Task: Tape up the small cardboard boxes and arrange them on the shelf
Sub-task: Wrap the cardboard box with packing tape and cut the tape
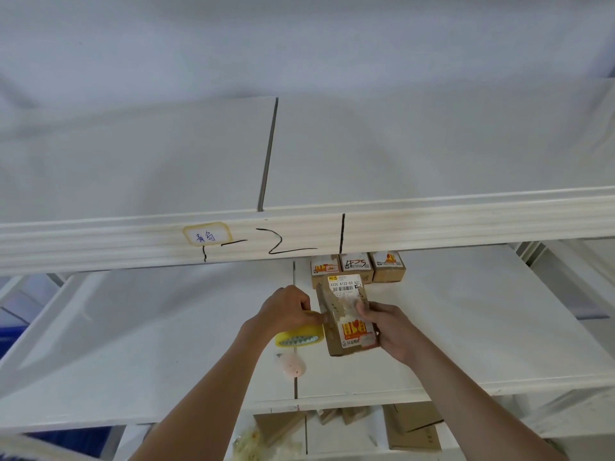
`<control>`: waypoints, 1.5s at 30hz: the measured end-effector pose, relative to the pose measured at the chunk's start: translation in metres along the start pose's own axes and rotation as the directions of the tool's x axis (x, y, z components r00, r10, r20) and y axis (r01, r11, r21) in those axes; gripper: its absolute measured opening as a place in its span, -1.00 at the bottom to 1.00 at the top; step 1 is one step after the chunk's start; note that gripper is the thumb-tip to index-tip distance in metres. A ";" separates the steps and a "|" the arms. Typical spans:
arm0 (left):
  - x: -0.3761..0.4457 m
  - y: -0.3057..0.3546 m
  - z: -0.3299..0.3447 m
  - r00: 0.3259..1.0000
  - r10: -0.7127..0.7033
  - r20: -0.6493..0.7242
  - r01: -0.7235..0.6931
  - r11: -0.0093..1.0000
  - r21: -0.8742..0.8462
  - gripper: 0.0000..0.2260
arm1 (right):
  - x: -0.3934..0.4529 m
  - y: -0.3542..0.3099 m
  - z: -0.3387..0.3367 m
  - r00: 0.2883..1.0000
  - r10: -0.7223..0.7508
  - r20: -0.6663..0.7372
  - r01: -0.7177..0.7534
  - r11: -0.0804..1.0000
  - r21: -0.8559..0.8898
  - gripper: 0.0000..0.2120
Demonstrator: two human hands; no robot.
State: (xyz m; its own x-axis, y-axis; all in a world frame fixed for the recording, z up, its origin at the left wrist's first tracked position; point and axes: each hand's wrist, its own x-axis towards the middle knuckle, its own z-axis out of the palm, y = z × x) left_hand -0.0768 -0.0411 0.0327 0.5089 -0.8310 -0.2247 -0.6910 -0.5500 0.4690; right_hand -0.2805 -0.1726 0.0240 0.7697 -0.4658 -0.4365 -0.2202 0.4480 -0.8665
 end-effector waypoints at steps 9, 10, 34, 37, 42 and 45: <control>0.000 0.003 0.000 0.999 -0.013 -0.046 0.016 0.997 0.070 -0.69 | 0.007 -0.005 0.035 0.979 0.047 -0.200 -0.142 0.861 -0.489 -0.09; 0.000 0.003 0.001 0.999 -0.017 -0.046 0.021 0.996 0.089 -0.71 | 0.009 -0.003 0.037 0.975 0.045 -0.219 -0.152 0.851 -0.502 -0.09; -0.012 -0.013 -0.013 0.968 0.012 0.251 0.032 0.985 -0.171 -0.62 | 0.009 -0.009 0.016 0.974 0.011 -0.225 -0.121 0.869 -0.479 -0.33; -0.009 -0.010 -0.020 0.970 0.012 0.244 0.026 0.988 -0.155 -0.63 | 0.011 -0.009 0.013 0.975 0.006 -0.221 -0.109 0.884 -0.454 -0.34; -0.011 -0.010 -0.026 0.984 -0.019 0.178 0.030 0.998 -0.060 -0.61 | 0.010 -0.014 0.012 0.983 0.015 -0.183 -0.089 0.912 -0.401 -0.35; -0.011 -0.010 -0.026 0.991 -0.023 0.129 0.029 0.998 -0.049 -0.59 | 0.010 -0.018 0.009 0.983 0.013 -0.182 -0.084 0.916 -0.392 -0.35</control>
State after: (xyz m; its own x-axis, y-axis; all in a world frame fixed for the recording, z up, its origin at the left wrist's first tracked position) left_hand -0.0622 -0.0247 0.0529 0.4537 -0.8221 -0.3439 -0.6498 -0.5693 0.5036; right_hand -0.2635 -0.1783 0.0370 0.6453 -0.5909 -0.4841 -0.5012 0.1508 -0.8521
